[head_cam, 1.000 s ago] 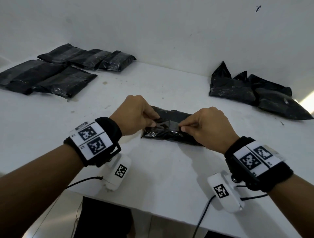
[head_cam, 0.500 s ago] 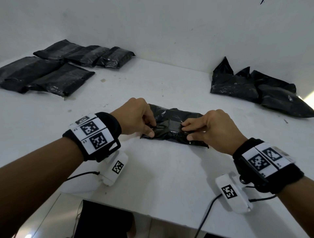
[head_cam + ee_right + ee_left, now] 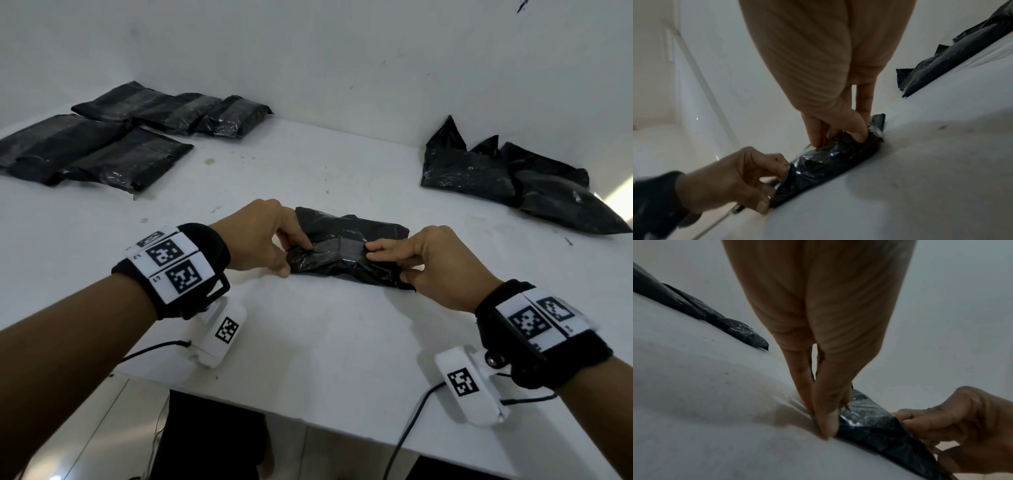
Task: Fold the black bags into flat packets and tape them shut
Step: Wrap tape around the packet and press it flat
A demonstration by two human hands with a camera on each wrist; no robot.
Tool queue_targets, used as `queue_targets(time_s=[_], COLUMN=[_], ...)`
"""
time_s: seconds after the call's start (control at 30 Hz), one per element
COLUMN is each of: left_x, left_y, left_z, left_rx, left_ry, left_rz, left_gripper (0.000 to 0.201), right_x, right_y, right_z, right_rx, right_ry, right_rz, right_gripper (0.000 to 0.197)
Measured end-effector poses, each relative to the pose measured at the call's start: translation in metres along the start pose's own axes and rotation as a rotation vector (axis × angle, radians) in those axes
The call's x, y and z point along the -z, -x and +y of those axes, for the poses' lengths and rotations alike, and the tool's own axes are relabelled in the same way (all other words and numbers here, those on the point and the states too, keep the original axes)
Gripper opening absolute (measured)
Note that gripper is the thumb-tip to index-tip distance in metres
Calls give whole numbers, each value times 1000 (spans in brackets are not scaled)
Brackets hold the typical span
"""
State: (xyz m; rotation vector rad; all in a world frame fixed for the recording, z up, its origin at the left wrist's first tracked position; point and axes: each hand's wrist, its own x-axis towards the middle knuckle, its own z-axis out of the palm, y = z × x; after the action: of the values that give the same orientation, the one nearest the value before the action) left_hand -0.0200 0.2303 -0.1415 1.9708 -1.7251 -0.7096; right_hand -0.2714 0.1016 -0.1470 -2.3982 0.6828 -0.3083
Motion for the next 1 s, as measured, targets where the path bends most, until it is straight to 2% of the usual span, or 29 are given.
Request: queue_targets(time_s=[0.13,0.23,0.27,0.3,0.37,0.43,0.47,0.57,0.67,0.77,0.9,1.0], left_x=[0,-3,-4,-4,-2,-2,-3,-8,-14,-17,-16,-15], left_y=[4,4,1,-4,-12,-16,-18,-23,-27,-31,-31,-30], left_z=[0,11,14,18,28,37,40,44,39,32,25,19], left_rx=[40,83,112,164,312,441,474,509,500,489,480,473], left_ry=[22,-31,-53,-73,-90,-115,-130,-178,-223,-194,-101,-69], left_rz=[36,170,236,288,294,182,129,54,40,50,46,61], left_gripper=[38,11,20,35,56,68,77,91,88,84,69,59], right_x=[8,11,11,11,12,13,12,8,4,2,2,6], right_y=[2,-2,-6,-10,-18,-22,-23,-25,-27,-28,-30,-30], right_z=[-14,-27,-30,-32,-36,-42,-45,-45,-36,-28,-22,-20], right_rx=[18,-9,-52,-137,-418,-613,-659,-697,-696,-684,-708,-727], right_ry=[-29,6,97,192,314,297,265,228,256,163,-40,-98], right_rz=[59,324,396,405,235,13,-55,-108,-110,-86,-80,-98], right_gripper=[53,25,13,7,41,70,78,91,94,92,76,62])
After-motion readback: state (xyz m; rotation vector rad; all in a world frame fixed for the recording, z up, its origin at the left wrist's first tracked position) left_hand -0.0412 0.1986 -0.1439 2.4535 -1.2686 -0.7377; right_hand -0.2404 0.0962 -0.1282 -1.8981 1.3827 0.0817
